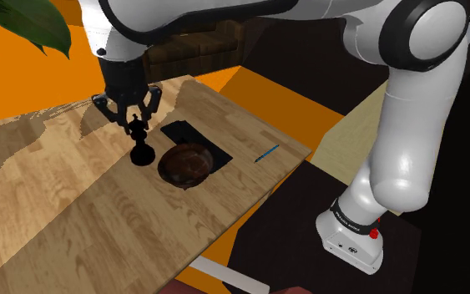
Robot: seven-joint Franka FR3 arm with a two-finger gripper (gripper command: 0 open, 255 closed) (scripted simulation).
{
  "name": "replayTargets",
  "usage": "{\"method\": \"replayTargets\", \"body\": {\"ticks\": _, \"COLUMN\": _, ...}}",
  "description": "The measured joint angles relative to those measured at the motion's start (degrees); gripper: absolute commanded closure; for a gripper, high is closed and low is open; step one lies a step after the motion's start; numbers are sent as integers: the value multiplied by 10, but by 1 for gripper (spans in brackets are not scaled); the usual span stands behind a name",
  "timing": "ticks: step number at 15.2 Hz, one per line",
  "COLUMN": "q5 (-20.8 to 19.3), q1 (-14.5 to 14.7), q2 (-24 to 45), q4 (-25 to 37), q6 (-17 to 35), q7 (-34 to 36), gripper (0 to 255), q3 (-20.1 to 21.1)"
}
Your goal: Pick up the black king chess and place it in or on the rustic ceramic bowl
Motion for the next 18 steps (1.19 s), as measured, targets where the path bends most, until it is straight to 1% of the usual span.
{"method": "replayTargets", "body": {"ticks": 1, "q5": 10, "q1": -16, "q2": -22, "q4": -26, "q6": 7, "q7": -15, "gripper": 255, "q3": -1}}
{"method": "replayTargets", "body": {"ticks": 3, "q5": 26, "q1": -40, "q2": -53, "q4": -61, "q6": 14, "q7": -42, "gripper": 255, "q3": -5}}
{"method": "replayTargets", "body": {"ticks": 9, "q5": 77, "q1": -103, "q2": -155, "q4": -160, "q6": 23, "q7": -132, "gripper": 255, "q3": -28}}
{"method": "replayTargets", "body": {"ticks": 12, "q5": 84, "q1": -114, "q2": -169, "q4": -188, "q6": 39, "q7": -152, "gripper": 255, "q3": -36}}
{"method": "replayTargets", "body": {"ticks": 18, "q5": 81, "q1": -115, "q2": -163, "q4": -227, "q6": 83, "q7": -154, "gripper": 255, "q3": -37}}
